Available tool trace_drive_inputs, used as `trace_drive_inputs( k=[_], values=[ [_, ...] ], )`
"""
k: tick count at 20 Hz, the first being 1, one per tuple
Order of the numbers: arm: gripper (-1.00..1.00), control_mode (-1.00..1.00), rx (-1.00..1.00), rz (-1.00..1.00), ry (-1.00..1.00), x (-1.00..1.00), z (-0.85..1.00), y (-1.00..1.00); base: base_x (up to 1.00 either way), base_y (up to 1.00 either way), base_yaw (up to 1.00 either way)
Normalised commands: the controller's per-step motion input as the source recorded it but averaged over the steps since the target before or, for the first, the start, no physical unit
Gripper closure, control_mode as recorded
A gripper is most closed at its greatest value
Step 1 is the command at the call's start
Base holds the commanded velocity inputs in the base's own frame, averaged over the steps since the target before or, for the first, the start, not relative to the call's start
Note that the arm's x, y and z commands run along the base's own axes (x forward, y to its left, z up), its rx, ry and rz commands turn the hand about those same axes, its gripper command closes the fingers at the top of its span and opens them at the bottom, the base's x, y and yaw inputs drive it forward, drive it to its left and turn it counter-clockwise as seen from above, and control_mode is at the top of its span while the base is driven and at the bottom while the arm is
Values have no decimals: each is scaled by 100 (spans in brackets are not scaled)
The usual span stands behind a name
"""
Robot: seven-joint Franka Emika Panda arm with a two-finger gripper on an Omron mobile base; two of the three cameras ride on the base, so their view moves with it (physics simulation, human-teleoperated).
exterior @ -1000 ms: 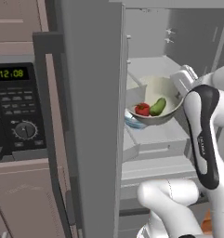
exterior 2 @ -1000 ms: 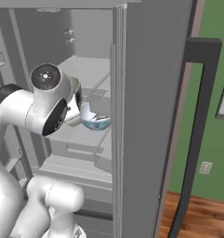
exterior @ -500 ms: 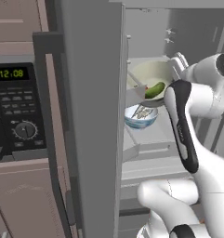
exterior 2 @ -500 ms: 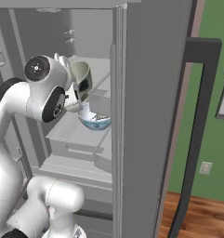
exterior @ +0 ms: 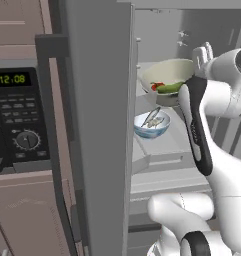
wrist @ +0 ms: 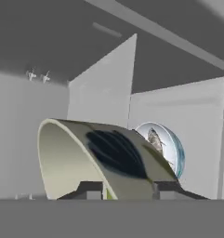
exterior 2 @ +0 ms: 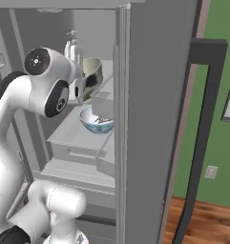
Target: Place the bowl with the bell pepper and cucumber on the top shelf of the fridge. Place the bowl with the fishs on the second highest shelf of the fridge.
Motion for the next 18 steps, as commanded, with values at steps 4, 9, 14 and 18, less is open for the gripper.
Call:
trace_drive_inputs(
  k=[4, 9, 14, 18],
  values=[
    [100, -100, 10, 0, -18, -4, 0, 9, 0, 0, 0],
    [100, -100, 14, 0, -11, 20, 0, 1, 0, 0, 0],
    [100, -100, 21, -4, -17, 48, 0, 0, 0, 0, 0],
    [100, -100, 14, -5, -5, 79, -6, 0, 0, 0, 0]
  ],
)
